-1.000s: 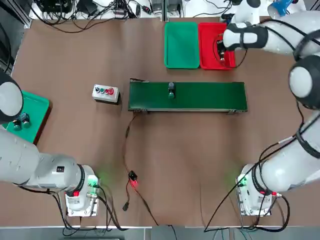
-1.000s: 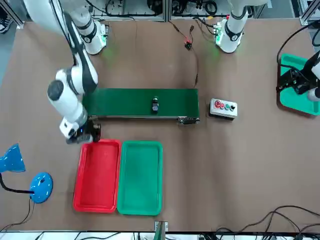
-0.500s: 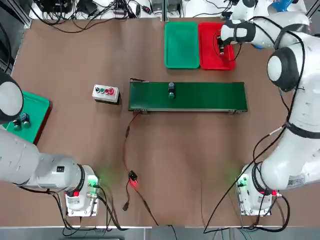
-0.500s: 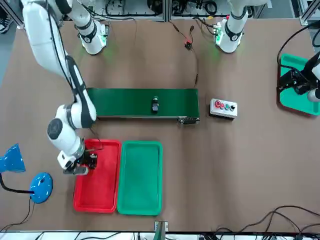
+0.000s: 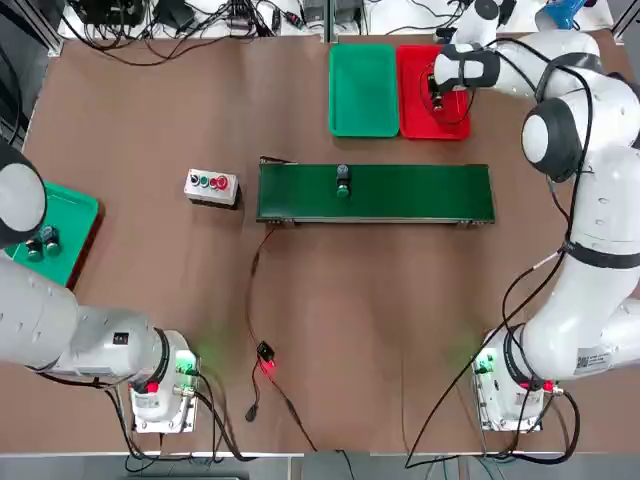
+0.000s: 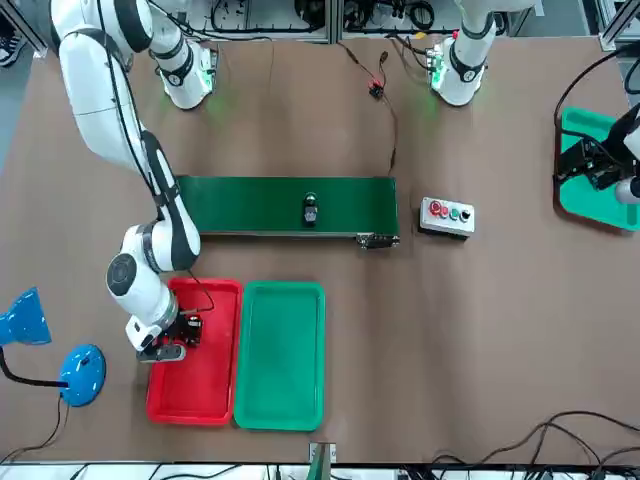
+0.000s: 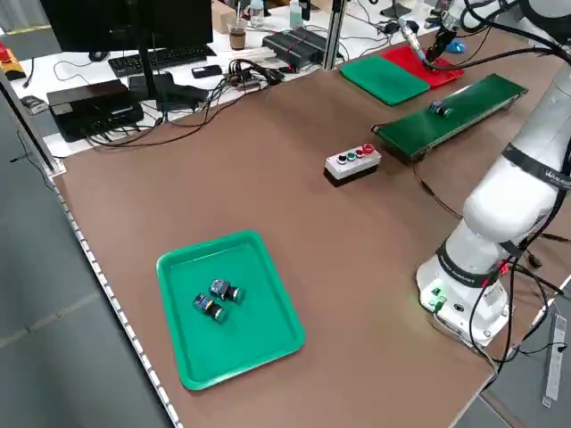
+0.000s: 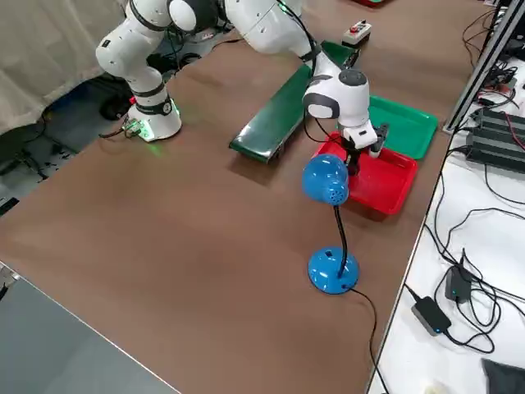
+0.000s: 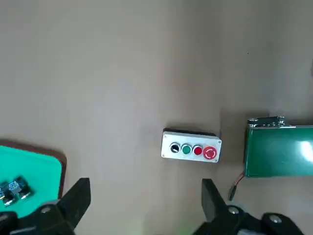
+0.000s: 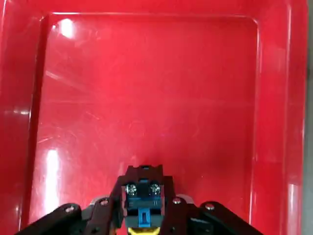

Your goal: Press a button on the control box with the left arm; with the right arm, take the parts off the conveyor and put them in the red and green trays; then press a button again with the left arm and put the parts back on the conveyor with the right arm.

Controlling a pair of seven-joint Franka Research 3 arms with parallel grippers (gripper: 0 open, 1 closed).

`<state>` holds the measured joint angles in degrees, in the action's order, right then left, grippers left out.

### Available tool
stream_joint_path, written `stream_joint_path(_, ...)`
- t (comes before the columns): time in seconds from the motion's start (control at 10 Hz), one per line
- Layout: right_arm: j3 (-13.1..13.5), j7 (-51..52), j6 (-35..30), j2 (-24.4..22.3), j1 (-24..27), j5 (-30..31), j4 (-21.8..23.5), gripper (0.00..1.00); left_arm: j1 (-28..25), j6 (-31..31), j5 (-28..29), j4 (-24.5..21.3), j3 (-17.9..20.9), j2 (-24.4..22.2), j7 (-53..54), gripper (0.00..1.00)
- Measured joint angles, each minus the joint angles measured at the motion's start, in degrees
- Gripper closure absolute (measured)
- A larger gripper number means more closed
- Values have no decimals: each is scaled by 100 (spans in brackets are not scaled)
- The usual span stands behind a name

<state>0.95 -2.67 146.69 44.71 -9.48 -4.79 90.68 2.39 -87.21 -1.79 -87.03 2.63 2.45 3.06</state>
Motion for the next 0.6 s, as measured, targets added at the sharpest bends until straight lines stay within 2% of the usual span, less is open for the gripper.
stream_joint_path(0.1, 0, 1, 2, 20, -6, 0, -46, 52, 0, 0, 0, 0, 0, 0, 0, 0)
stream_joint_path(0.4, -17, 2, -72, 24, -27, 0, -289, 5, 5, 0, 0, 0, -7, 0, 2, 0)
stream_joint_path(0.5, -50, 14, -261, -5, -89, 0, -416, 1, 6, 0, 0, 2, -10, 0, 2, 0)
stream_joint_path(0.6, -79, 12, -582, -127, -251, -11, -508, 1, 6, 0, 0, 5, -11, -1, 2, 0)
